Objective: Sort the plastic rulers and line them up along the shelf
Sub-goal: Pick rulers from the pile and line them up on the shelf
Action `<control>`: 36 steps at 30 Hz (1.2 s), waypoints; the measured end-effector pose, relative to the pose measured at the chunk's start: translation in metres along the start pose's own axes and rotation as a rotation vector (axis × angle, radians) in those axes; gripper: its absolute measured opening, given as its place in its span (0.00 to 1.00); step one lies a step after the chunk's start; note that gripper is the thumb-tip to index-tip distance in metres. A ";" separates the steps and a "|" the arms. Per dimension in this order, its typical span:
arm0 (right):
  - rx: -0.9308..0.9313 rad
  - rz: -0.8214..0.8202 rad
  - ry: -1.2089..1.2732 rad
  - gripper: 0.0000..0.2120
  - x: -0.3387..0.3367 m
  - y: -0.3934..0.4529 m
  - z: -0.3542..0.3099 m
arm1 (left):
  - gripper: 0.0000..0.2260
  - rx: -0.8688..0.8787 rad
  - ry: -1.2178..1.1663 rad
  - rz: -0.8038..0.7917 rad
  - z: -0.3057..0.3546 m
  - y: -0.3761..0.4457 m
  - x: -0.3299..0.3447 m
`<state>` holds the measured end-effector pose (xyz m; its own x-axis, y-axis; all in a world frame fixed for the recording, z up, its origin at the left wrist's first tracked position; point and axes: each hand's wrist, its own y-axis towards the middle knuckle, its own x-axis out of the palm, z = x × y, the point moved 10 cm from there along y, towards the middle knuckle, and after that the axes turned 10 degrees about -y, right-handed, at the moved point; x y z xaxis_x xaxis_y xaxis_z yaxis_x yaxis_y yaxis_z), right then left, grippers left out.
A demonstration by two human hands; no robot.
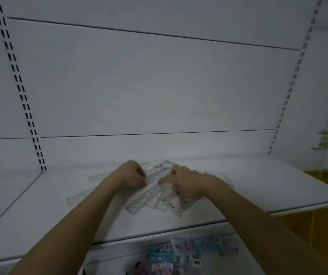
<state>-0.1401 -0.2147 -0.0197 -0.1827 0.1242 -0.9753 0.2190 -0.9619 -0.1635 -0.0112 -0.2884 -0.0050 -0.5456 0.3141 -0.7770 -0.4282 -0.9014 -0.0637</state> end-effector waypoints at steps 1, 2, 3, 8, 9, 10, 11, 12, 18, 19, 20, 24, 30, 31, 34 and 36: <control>-0.032 0.009 0.016 0.23 -0.002 0.006 0.000 | 0.12 -0.022 -0.008 -0.013 0.000 0.004 -0.001; -0.065 0.021 0.042 0.20 -0.006 0.012 -0.001 | 0.11 -0.042 -0.024 -0.027 -0.001 0.008 -0.001; -0.094 0.033 0.076 0.17 -0.011 0.018 -0.002 | 0.11 -0.056 -0.045 -0.041 -0.003 0.010 -0.001; -0.197 0.040 0.176 0.10 -0.030 0.043 0.000 | 0.12 -0.067 -0.099 -0.127 -0.011 0.014 -0.003; -0.215 0.033 0.209 0.09 -0.032 0.047 0.001 | 0.12 -0.070 -0.107 -0.136 -0.013 0.014 -0.005; -0.231 0.030 0.259 0.07 -0.033 0.049 0.001 | 0.11 -0.076 -0.132 -0.143 -0.015 0.014 -0.006; -0.246 0.033 0.321 0.05 -0.035 0.051 0.002 | 0.09 -0.080 -0.172 -0.148 -0.019 0.015 -0.007; -0.254 0.045 0.382 0.04 -0.036 0.053 0.003 | 0.07 -0.078 -0.210 -0.149 -0.021 0.016 -0.009; -0.261 0.251 0.651 0.06 -0.048 0.050 0.010 | 0.06 -0.013 -0.178 -0.086 -0.026 0.019 -0.025; -0.248 0.271 0.662 0.06 -0.048 0.048 0.012 | 0.06 -0.005 -0.178 -0.070 -0.026 0.019 -0.027; -0.231 0.290 0.654 0.07 -0.049 0.048 0.015 | 0.07 -0.002 -0.177 -0.051 -0.027 0.018 -0.030; -0.167 0.391 0.659 0.07 -0.054 0.047 0.029 | 0.08 -0.012 -0.183 0.042 -0.037 0.016 -0.044; -0.052 0.430 0.621 0.14 -0.049 0.055 0.047 | 0.12 -0.023 -0.089 0.142 -0.043 0.015 -0.048; -0.034 0.408 0.632 0.16 -0.045 0.058 0.047 | 0.10 -0.025 -0.061 0.135 -0.043 0.016 -0.044; -0.032 0.362 0.645 0.19 -0.041 0.061 0.044 | 0.14 -0.054 0.024 0.090 -0.042 0.016 -0.025; -0.071 0.338 0.699 0.19 -0.041 0.058 0.037 | 0.17 -0.051 0.087 0.075 -0.040 0.019 -0.015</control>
<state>-0.1553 -0.2840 0.0160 0.5463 -0.0257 -0.8372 0.2206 -0.9598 0.1734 0.0172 -0.3224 -0.0196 -0.5094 0.2207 -0.8318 -0.3501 -0.9361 -0.0341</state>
